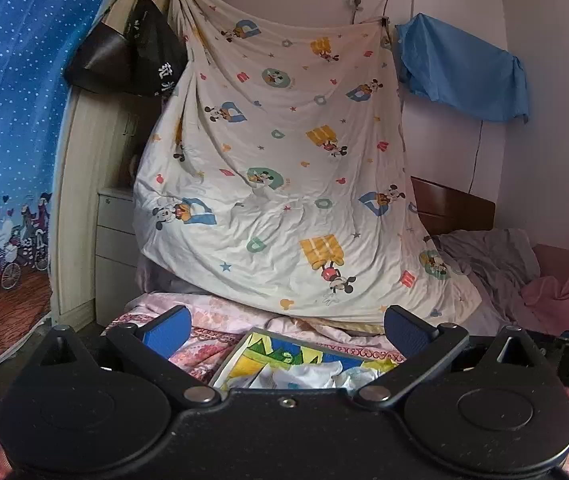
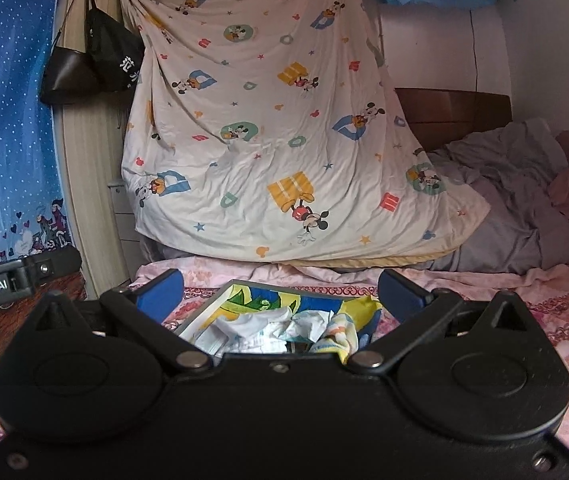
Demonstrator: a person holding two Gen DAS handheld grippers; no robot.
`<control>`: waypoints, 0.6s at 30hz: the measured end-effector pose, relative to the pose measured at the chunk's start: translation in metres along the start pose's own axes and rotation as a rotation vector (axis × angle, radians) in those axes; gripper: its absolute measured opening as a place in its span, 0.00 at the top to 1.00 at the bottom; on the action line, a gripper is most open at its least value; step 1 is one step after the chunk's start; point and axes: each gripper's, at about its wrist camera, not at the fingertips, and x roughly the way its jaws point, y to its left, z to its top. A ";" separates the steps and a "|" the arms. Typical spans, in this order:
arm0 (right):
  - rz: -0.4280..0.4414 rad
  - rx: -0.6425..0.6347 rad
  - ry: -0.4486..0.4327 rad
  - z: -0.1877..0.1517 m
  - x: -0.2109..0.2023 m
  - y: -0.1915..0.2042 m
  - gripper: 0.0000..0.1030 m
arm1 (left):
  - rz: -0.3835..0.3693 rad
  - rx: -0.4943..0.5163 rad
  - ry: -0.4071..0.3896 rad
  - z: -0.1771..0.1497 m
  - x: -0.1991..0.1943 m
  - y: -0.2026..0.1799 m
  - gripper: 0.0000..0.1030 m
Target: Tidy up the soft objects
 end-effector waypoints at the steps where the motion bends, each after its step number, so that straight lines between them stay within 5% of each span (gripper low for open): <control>1: 0.001 0.002 -0.002 -0.001 -0.007 -0.001 0.01 | 0.004 0.001 0.001 -0.002 -0.005 0.000 0.01; 18: -0.039 -0.009 0.008 -0.058 -0.095 -0.003 0.01 | 0.057 0.019 0.063 -0.043 -0.071 0.003 0.01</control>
